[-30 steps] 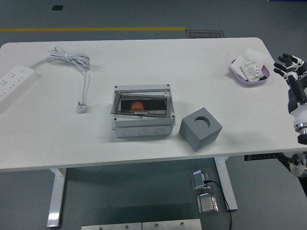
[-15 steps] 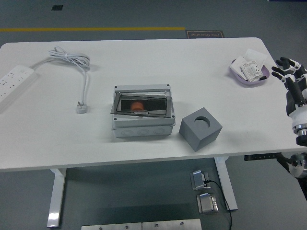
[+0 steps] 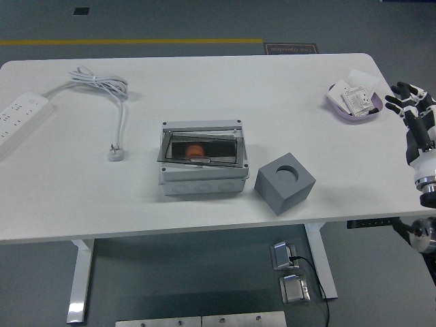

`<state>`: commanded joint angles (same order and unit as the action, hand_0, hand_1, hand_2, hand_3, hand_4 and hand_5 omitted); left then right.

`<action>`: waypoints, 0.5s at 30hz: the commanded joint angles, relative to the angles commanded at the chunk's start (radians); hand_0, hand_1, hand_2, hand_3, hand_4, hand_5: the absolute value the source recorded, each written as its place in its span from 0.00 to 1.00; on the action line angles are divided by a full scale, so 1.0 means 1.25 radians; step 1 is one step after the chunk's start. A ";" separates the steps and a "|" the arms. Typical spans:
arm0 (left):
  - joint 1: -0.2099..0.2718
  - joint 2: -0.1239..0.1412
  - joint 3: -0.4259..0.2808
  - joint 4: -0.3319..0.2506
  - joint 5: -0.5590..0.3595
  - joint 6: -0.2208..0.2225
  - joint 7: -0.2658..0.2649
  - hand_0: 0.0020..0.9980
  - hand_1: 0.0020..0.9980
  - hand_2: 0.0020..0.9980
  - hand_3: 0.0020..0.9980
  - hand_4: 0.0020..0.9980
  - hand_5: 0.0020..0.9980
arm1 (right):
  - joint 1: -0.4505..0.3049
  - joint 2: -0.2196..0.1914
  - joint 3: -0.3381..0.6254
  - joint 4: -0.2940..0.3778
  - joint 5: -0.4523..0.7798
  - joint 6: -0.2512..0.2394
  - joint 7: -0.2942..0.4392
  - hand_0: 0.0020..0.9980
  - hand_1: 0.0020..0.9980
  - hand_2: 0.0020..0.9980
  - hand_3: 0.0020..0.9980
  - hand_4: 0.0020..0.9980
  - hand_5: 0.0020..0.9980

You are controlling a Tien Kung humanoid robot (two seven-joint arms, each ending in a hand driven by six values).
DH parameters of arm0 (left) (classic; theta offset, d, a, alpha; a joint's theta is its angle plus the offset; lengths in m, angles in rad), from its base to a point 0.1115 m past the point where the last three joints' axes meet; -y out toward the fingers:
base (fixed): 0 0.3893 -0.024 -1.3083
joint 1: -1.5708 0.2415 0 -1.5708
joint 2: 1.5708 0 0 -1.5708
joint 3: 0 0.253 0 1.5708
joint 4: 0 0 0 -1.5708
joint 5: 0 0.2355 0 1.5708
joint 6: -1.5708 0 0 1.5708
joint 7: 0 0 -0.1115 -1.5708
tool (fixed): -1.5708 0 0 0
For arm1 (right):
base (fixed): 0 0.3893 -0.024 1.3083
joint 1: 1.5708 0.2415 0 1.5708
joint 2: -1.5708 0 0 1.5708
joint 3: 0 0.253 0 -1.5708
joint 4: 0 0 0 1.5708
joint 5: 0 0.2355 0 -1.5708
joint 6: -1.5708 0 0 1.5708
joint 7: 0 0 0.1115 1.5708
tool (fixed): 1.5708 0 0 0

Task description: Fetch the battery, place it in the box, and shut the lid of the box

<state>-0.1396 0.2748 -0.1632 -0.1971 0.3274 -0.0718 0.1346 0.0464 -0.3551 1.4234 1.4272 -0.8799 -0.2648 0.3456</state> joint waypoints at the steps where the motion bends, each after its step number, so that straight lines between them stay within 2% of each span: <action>1: 0.000 0.001 0.000 0.000 0.000 0.000 0.000 0.77 0.77 0.76 0.81 0.49 0.30 | 0.000 0.000 0.000 0.000 0.000 0.000 0.000 0.72 0.67 0.71 0.66 0.71 0.51; 15: -0.001 0.001 0.001 -0.001 0.002 0.000 0.000 0.77 0.77 0.76 0.81 0.48 0.30 | -0.004 0.002 0.006 -0.001 -0.001 -0.001 0.001 0.72 0.67 0.71 0.66 0.71 0.51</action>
<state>-0.1411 0.2766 -0.1618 -0.1979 0.3303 -0.0722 0.1350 0.0417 -0.3530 1.4308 1.4255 -0.8813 -0.2663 0.3466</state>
